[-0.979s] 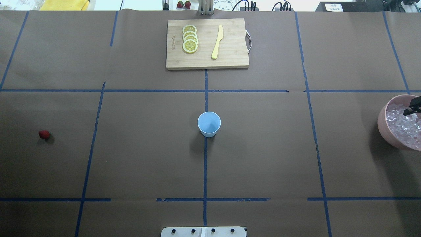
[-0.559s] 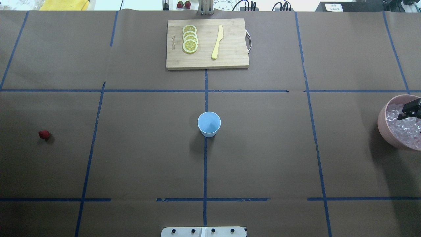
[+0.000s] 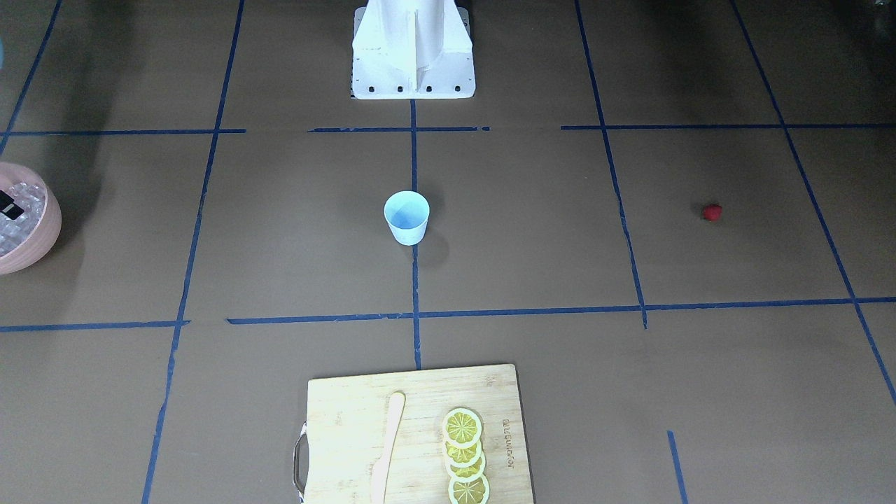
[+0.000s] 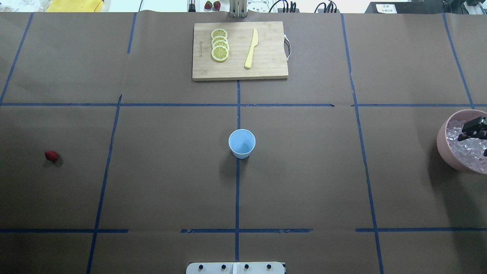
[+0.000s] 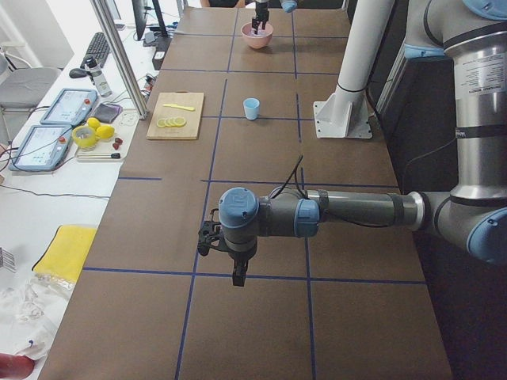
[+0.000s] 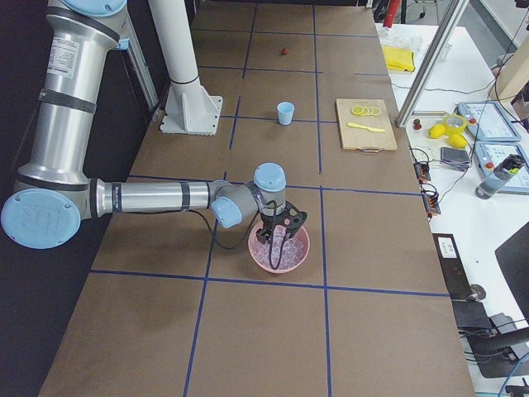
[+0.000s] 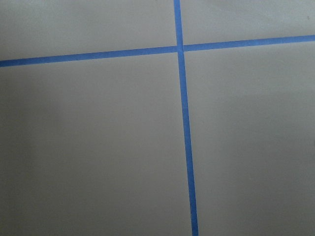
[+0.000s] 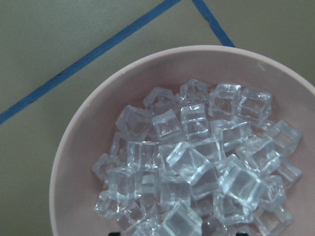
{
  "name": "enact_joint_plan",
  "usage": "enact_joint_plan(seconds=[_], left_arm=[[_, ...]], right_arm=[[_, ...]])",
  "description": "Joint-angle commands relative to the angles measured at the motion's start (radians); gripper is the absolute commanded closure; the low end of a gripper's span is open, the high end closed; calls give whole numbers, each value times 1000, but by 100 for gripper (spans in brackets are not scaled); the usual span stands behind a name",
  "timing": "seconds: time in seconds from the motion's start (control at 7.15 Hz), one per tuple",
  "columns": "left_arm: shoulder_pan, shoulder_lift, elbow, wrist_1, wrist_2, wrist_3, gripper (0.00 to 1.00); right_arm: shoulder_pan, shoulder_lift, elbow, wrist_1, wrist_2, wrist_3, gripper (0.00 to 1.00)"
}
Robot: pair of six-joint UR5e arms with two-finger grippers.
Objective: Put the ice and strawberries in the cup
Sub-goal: 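Lower the right gripper into the pink bowl and grasp an ice cube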
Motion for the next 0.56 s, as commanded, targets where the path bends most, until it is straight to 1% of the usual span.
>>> enact_joint_plan(seconds=[0.0,0.14,0.42], left_arm=[[0,0,0,-1,0,0,0],[0,0,0,-1,0,0,0],[0,0,-5,-1,0,0,0]], right_arm=[[-10,3,-5,-1,-20,1,19],[-10,5,-10,-1,-22,1,22],[-10,5,-19,-1,-20,1,23]])
